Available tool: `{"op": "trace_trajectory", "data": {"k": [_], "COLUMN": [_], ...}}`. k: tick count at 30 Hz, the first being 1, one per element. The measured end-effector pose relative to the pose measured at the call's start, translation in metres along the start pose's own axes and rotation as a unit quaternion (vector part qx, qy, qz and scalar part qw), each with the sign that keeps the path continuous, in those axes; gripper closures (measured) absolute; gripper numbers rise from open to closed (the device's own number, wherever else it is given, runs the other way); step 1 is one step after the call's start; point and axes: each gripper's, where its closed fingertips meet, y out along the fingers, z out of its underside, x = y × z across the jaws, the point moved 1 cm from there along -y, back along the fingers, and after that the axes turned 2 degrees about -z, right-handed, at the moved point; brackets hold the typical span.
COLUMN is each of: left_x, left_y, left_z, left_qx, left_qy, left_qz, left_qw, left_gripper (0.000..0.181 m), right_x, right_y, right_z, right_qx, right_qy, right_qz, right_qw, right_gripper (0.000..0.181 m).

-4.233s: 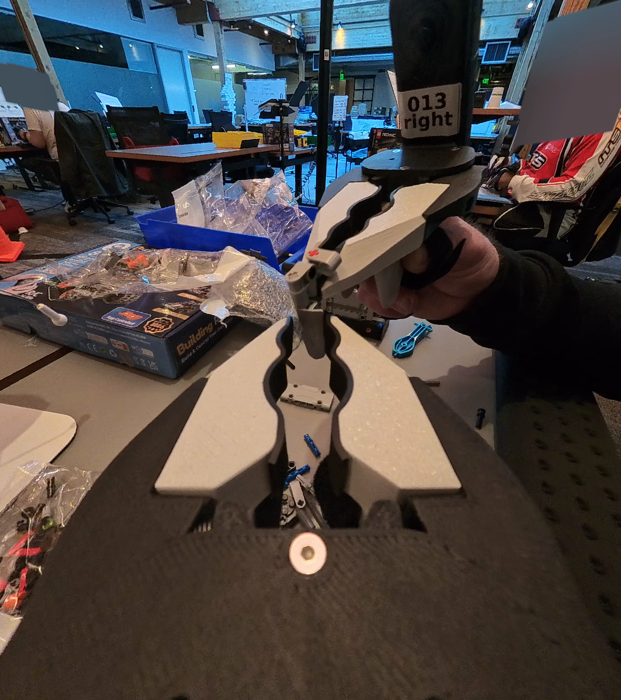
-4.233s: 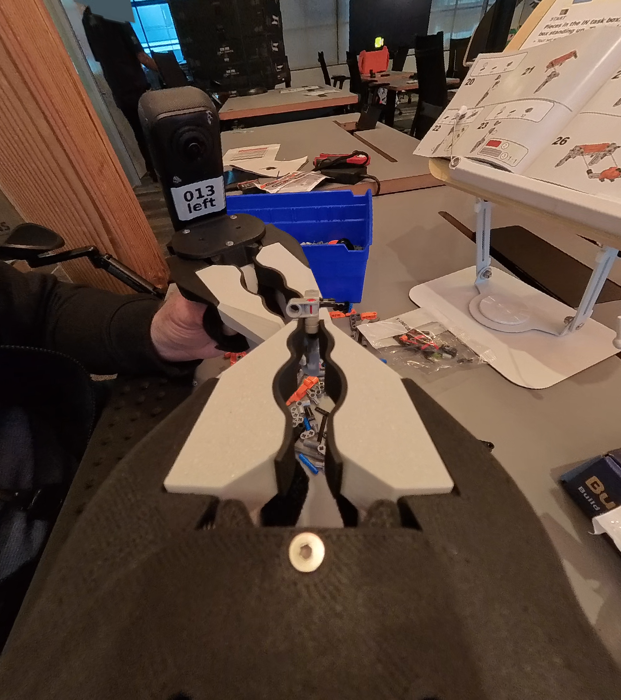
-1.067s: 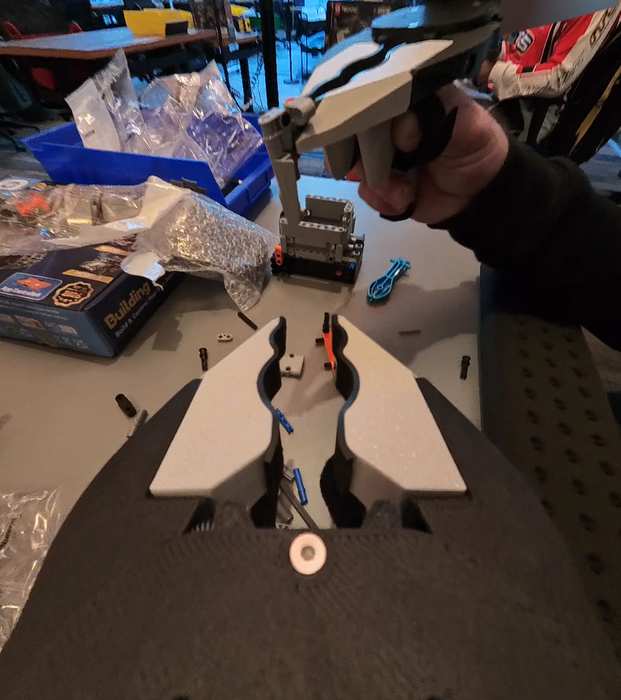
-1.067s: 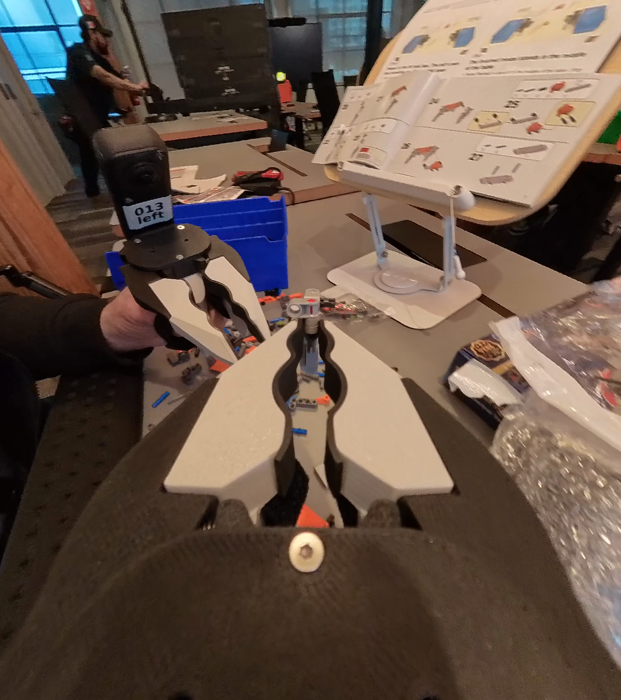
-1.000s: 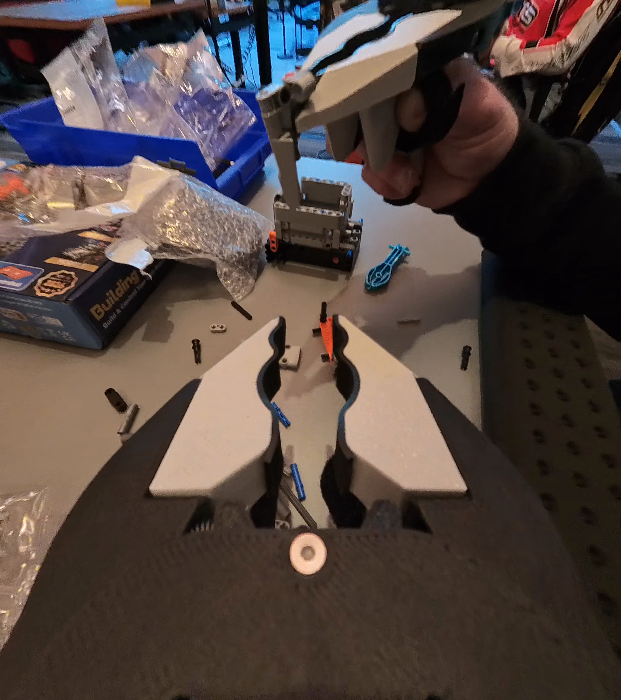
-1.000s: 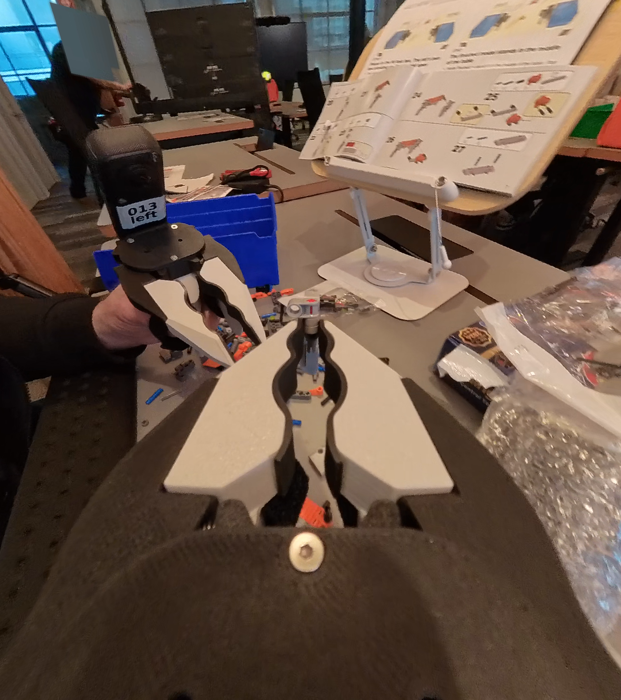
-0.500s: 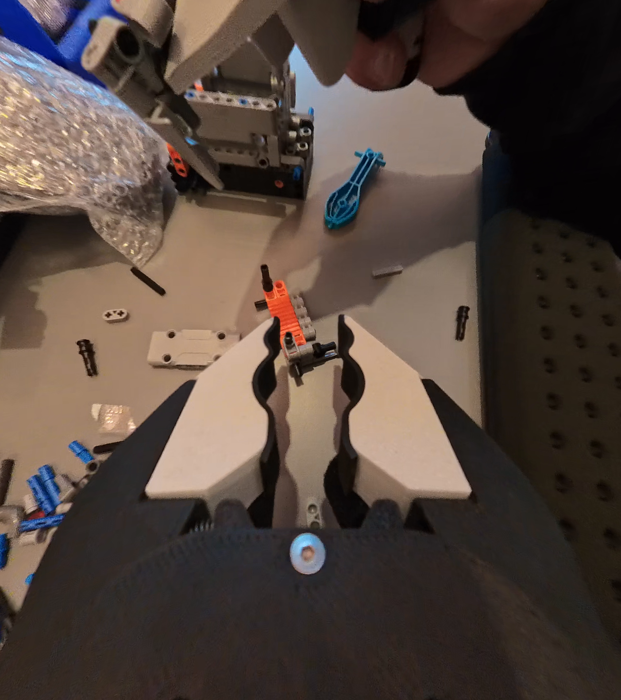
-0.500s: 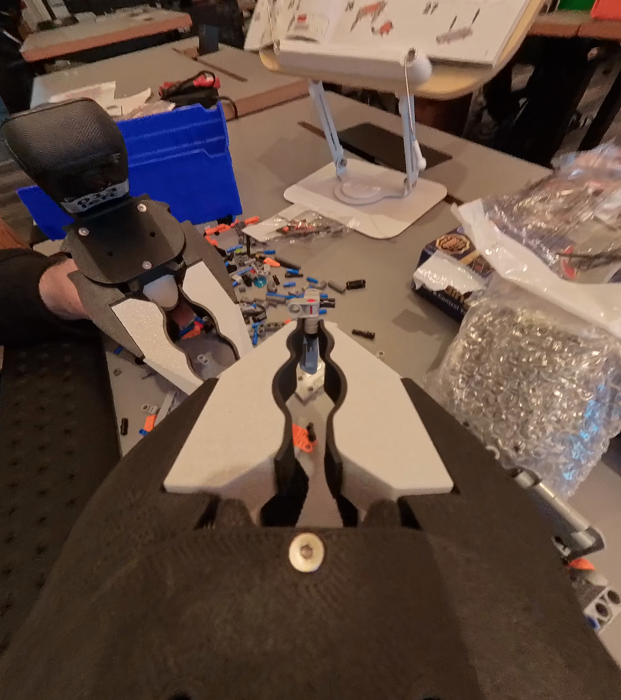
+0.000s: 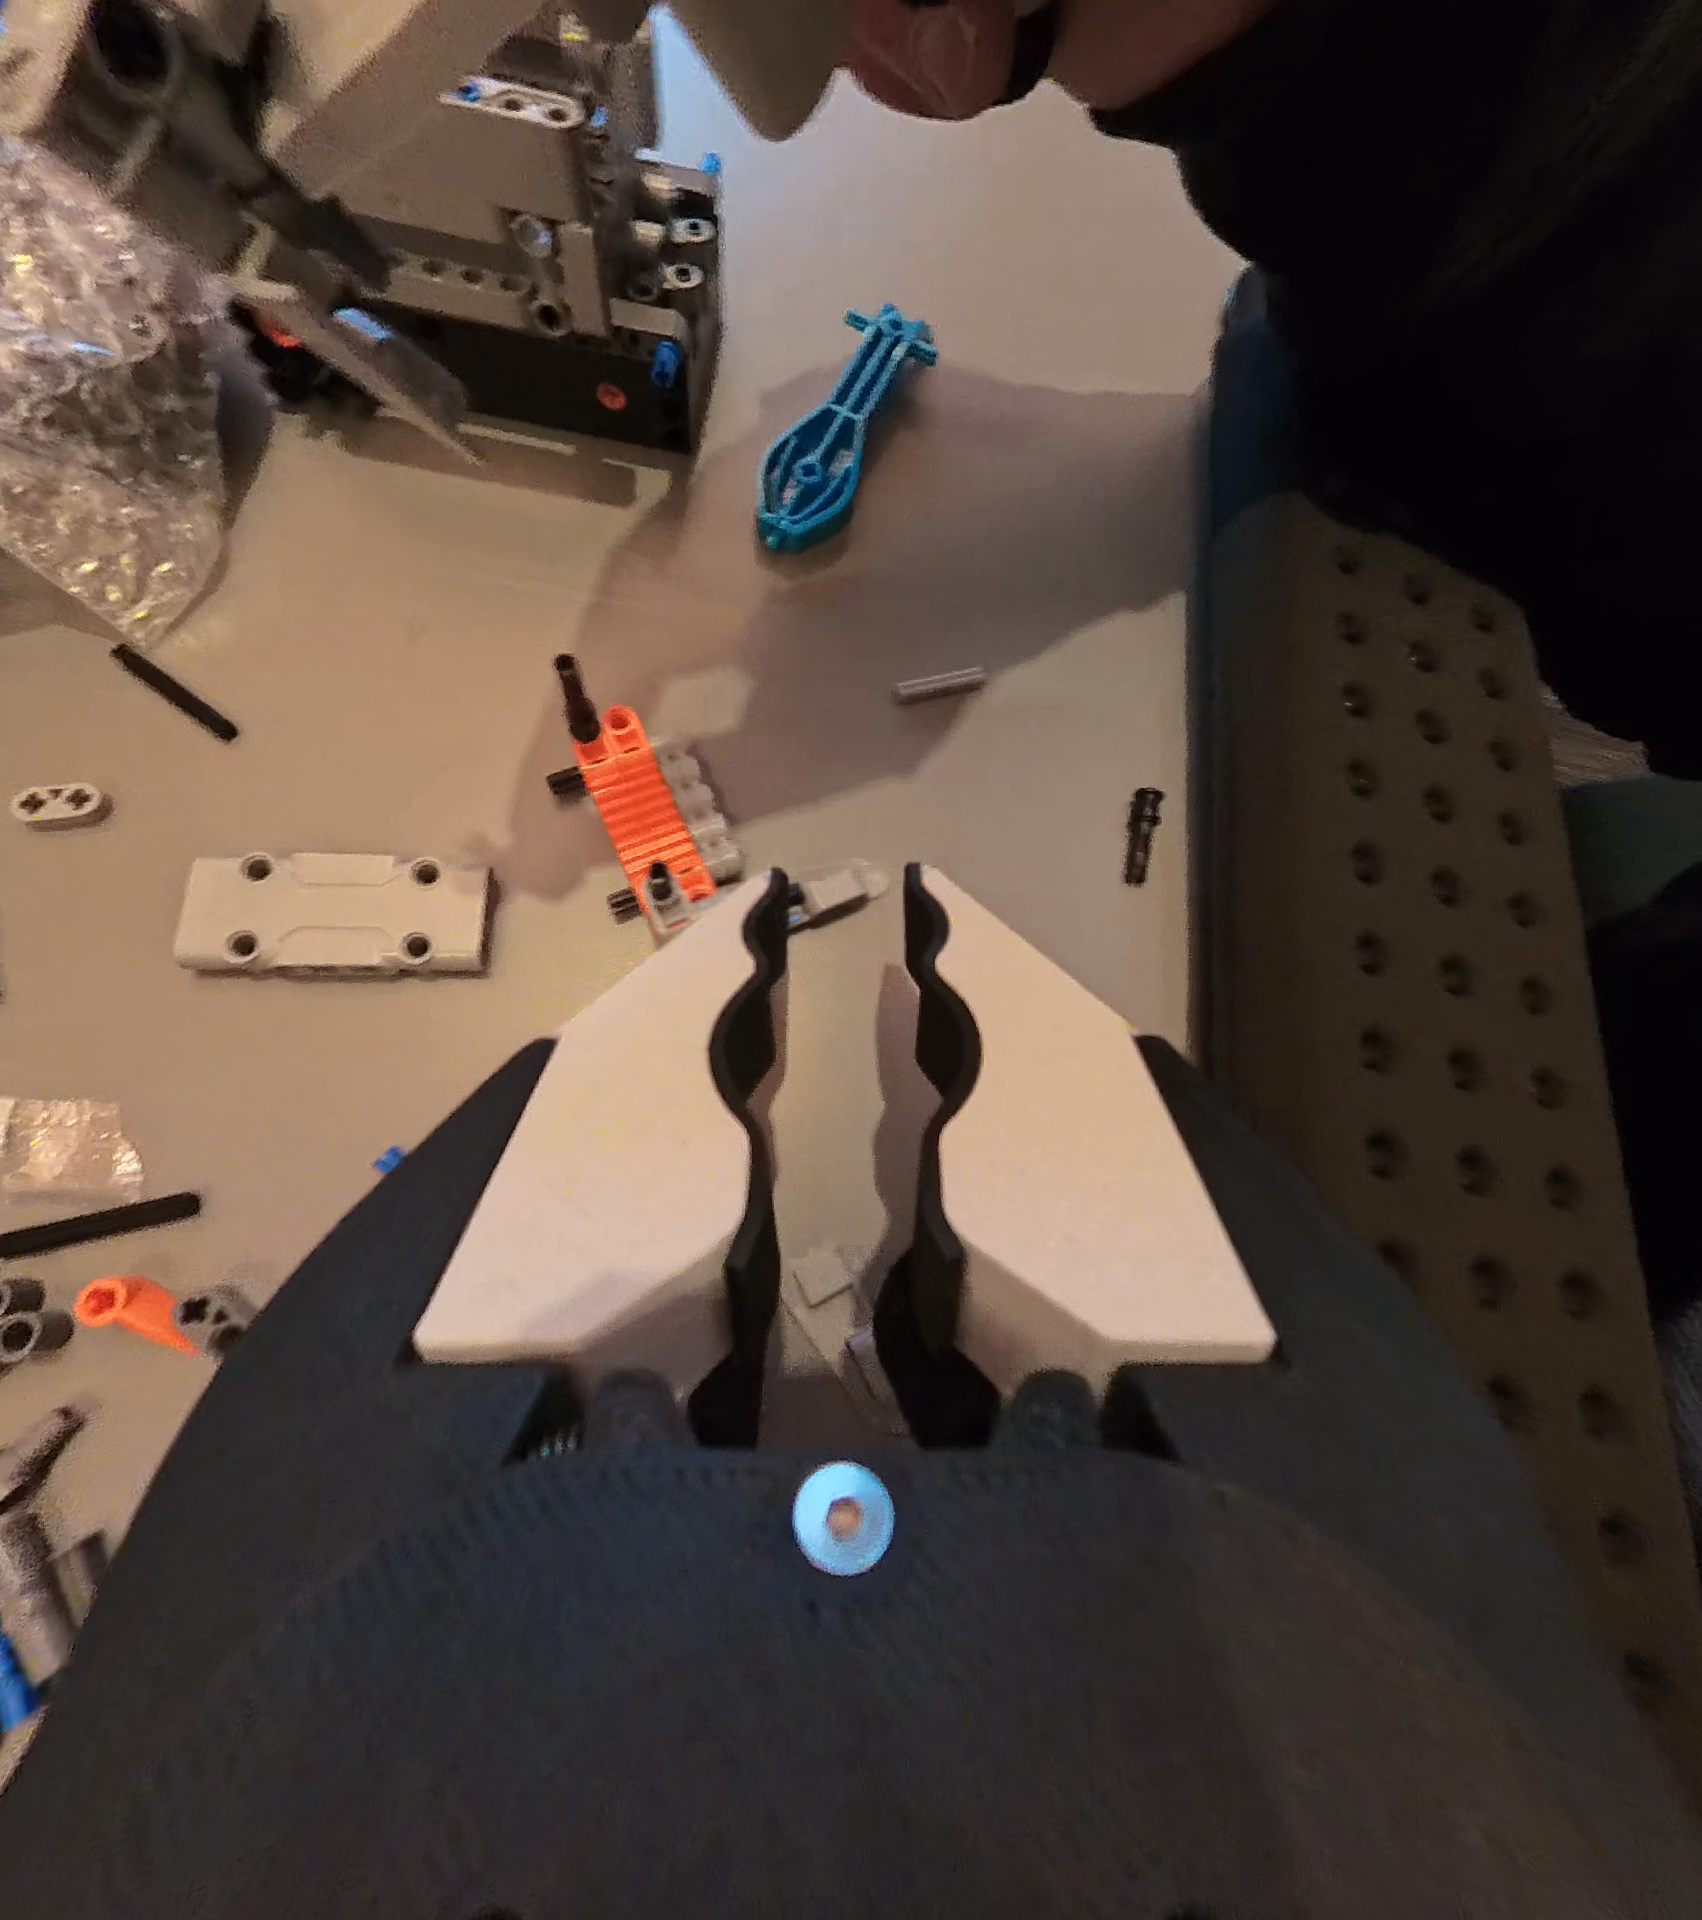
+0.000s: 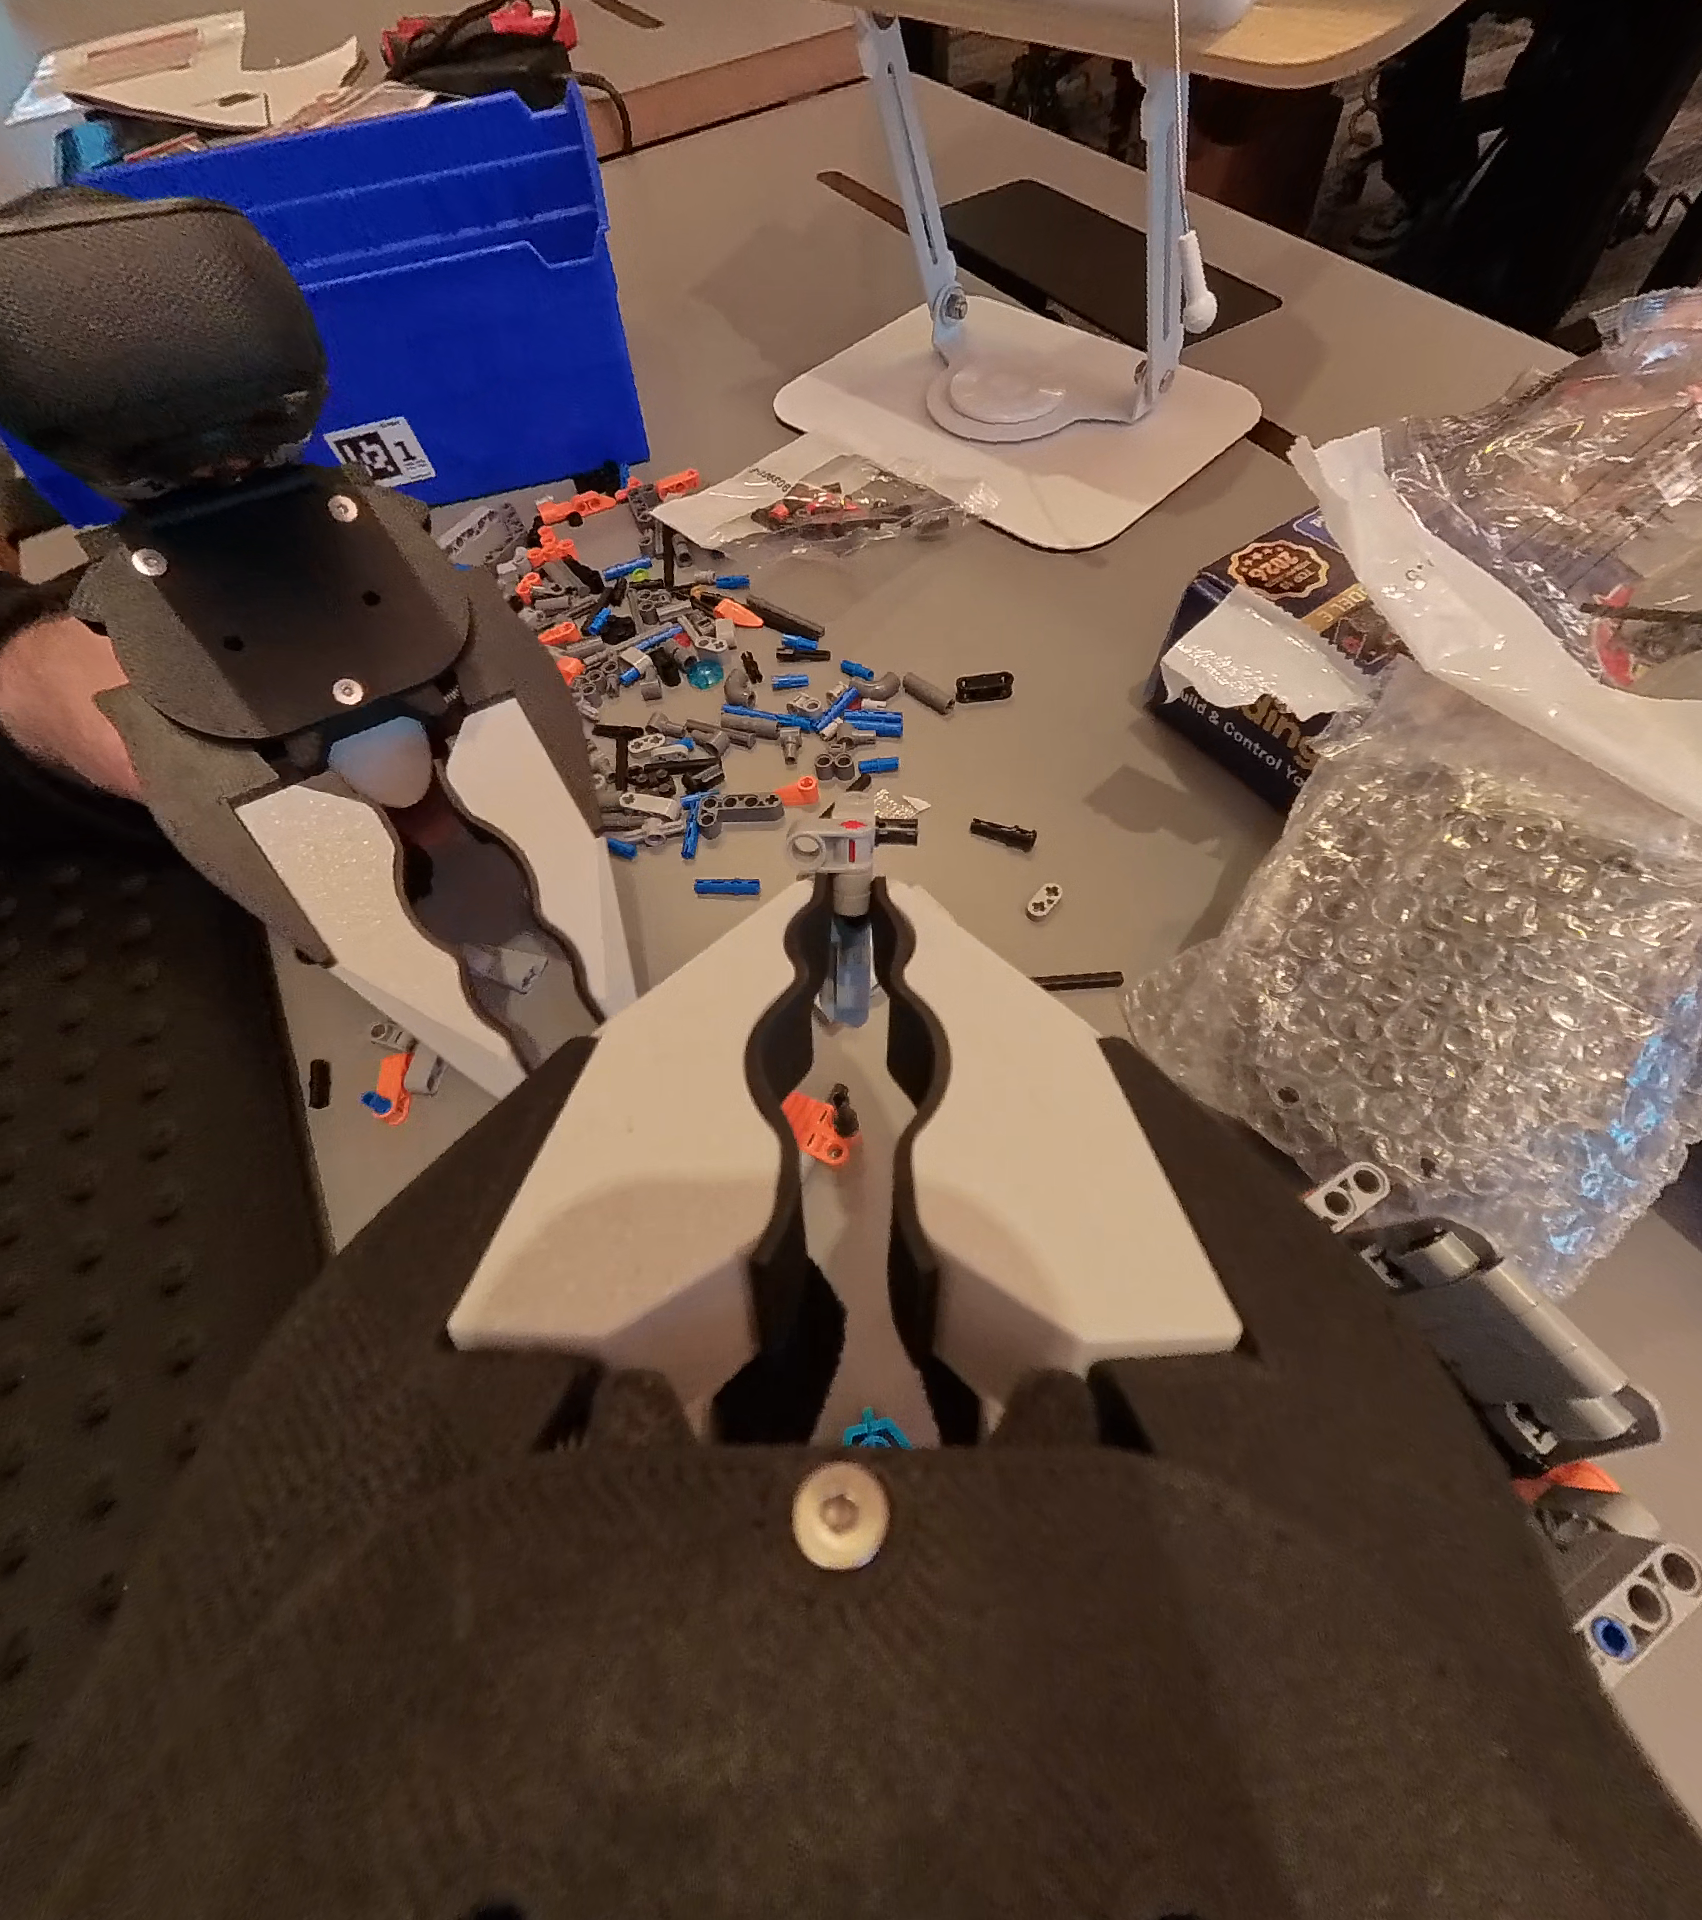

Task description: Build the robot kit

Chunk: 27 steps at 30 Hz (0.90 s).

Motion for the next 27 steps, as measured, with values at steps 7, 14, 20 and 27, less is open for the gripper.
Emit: {"op": "trace_trajectory", "data": {"k": [7, 14, 20, 27], "left_x": [0.022, 0.019, 0.005, -0.023], "left_y": [-0.014, 0.006, 0.006, 0.003], "left_z": [-0.010, 0.002, 0.003, 0.003], "left_qx": [-0.036, 0.011, 0.010, 0.008], "left_qy": [0.026, 0.047, 0.052, 0.073], "left_qz": [-0.032, -0.022, -0.014, 0.024], "left_qw": [0.998, 0.999, 0.998, 0.997], "left_gripper": [0.158, 0.152, 0.158, 0.158], "right_x": [-0.002, -0.002, -0.004, -0.005], "right_y": [-0.002, -0.002, -0.001, -0.004], "right_z": [0.000, 0.001, 0.005, 0.018], "right_qx": [-0.003, -0.001, 0.011, 0.031], "right_qy": [0.001, -0.002, -0.004, 0.004], "right_qz": [0.003, 0.007, 0.014, 0.009], "right_qw": [1.000, 1.000, 1.000, 0.999], "right_gripper": [0.177, 0.177, 0.177, 0.177]}}
